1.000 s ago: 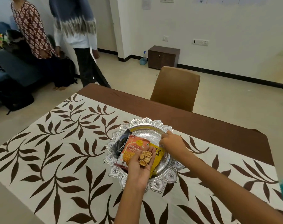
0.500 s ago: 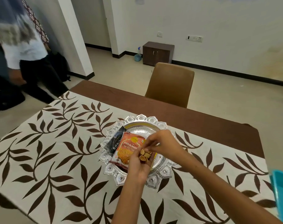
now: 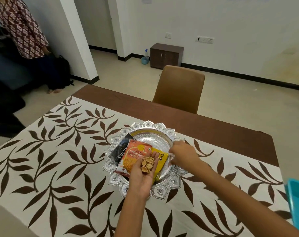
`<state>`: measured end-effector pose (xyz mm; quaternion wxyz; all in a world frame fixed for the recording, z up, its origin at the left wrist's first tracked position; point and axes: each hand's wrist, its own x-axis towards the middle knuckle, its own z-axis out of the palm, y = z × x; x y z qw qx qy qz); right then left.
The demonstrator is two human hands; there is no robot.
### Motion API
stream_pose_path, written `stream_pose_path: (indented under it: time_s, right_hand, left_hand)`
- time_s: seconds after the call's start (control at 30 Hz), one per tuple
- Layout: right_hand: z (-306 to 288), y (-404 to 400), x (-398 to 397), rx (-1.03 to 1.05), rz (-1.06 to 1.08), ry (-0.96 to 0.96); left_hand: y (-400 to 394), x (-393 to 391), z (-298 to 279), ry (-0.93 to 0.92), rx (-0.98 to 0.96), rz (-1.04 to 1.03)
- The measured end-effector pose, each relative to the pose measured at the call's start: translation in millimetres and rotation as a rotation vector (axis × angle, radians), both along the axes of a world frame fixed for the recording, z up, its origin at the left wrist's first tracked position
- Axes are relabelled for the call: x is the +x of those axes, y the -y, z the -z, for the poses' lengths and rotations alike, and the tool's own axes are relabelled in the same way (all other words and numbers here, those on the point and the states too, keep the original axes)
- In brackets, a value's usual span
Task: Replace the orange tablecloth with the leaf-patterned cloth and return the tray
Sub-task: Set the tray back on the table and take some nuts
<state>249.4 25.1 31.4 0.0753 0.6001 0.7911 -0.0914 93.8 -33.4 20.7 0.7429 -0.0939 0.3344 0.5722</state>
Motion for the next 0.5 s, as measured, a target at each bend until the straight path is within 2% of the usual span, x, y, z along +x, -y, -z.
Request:
stream_pose_path:
  time_s: [0.13,0.4,0.5]
  right_hand:
    - [3.6,4.0,-13.0,0.027,-0.059,0.163]
    - [3.5,13.5,-30.4,0.074,0.111,0.182]
    - [1.3,16.0,-36.7,0.077,0.114,0.219]
  left_hand:
    - [-0.8,2.5,-1.4,-0.022,0.010,0.007]
    - [-0.4,4.7,-2.4,-0.052,0.011,0.012]
    - [0.1,5.1,-2.1,-0.054,0.012,0.015]
